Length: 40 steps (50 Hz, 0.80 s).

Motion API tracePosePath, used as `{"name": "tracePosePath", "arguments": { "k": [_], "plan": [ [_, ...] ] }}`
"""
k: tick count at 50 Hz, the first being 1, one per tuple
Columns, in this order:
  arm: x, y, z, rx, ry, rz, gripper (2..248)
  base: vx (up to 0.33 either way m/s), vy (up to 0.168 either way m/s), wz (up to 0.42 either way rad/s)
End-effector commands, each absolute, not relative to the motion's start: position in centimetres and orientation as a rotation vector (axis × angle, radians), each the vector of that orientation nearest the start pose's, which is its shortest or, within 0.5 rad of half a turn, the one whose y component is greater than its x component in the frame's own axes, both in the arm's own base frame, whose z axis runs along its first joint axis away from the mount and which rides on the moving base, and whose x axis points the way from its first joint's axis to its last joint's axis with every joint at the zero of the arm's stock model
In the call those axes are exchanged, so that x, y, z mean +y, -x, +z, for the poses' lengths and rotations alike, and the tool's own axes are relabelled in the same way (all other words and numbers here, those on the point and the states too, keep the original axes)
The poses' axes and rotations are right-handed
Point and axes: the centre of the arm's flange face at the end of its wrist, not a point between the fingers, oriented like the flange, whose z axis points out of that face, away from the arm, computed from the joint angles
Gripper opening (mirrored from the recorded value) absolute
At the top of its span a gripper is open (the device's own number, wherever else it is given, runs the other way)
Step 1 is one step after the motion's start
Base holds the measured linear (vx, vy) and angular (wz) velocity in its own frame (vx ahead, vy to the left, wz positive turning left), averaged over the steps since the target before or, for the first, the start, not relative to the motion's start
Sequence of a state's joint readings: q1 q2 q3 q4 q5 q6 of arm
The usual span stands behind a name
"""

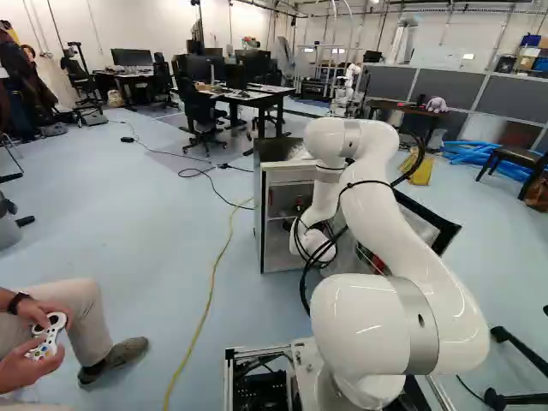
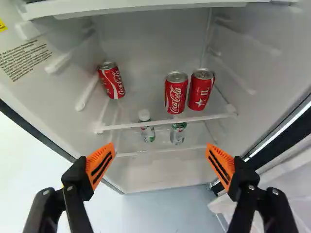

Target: Grab a drink from the fridge

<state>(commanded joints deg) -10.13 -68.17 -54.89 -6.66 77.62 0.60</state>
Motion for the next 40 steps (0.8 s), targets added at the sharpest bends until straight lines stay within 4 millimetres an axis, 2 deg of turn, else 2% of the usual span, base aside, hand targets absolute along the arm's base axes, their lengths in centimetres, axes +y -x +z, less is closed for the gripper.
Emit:
{"name": "tracePosePath", "arguments": {
  "k": [40],
  "plan": [
    [-7.3, -52.0, 1.1, 0.089, 2.597, -1.769, 247, 0.000, 0.000, 0.000]
  ]
}}
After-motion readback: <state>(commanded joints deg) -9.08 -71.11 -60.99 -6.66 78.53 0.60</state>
